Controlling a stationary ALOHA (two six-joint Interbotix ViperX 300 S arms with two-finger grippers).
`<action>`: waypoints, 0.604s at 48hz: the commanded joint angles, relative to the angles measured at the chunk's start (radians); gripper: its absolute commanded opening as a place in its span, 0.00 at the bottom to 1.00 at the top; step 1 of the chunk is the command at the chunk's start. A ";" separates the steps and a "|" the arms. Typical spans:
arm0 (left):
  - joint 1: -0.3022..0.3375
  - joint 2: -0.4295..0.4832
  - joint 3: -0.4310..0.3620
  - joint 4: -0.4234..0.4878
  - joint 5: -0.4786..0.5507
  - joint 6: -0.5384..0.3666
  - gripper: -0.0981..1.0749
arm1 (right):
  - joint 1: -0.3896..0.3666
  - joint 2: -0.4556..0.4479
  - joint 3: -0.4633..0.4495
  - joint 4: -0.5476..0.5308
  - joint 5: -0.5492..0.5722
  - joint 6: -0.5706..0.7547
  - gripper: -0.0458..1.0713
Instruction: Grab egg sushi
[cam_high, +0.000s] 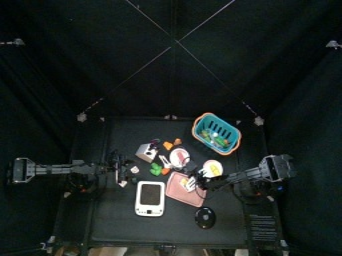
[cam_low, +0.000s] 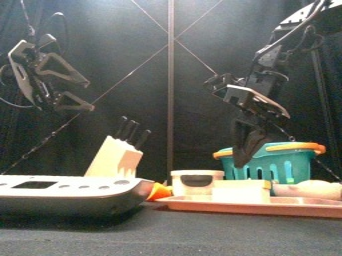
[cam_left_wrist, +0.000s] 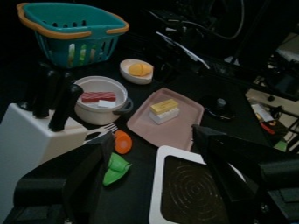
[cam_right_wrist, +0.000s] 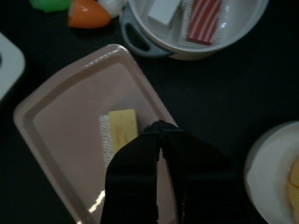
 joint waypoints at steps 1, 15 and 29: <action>0.003 0.002 -0.012 -0.008 0.000 0.002 0.97 | -0.003 -0.017 -0.020 -0.006 -0.048 0.000 0.46; 0.008 0.002 -0.014 -0.008 0.002 0.002 0.97 | -0.006 -0.009 -0.005 0.032 -0.086 0.000 0.66; 0.009 0.003 -0.002 -0.020 0.014 0.000 0.97 | 0.002 0.041 -0.009 0.031 -0.143 -0.014 0.83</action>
